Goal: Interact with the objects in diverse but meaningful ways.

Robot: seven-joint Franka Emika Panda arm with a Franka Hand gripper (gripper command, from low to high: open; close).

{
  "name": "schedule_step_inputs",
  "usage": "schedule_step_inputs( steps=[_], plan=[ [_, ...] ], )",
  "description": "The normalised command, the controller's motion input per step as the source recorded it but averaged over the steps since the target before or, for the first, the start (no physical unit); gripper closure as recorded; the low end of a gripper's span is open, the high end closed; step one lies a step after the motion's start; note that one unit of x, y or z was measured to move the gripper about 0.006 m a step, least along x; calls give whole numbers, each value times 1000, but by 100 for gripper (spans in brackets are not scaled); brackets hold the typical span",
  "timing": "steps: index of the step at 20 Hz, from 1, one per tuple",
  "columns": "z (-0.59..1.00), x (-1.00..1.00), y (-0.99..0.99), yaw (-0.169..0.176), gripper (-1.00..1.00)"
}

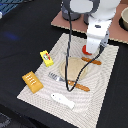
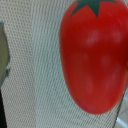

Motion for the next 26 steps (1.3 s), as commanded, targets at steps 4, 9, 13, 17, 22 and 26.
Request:
schedule_step_inputs(
  steps=[4, 9, 13, 17, 22, 26],
  plan=[
    [-330, -231, -2, 18, -100],
    [-319, -190, 0, 18, 100],
    [-178, -133, 0, 15, 100],
    [-111, -146, 0, 13, 100],
    [538, -239, -6, 6, 100],
    [1000, -423, -265, 0, 100]
  ],
)
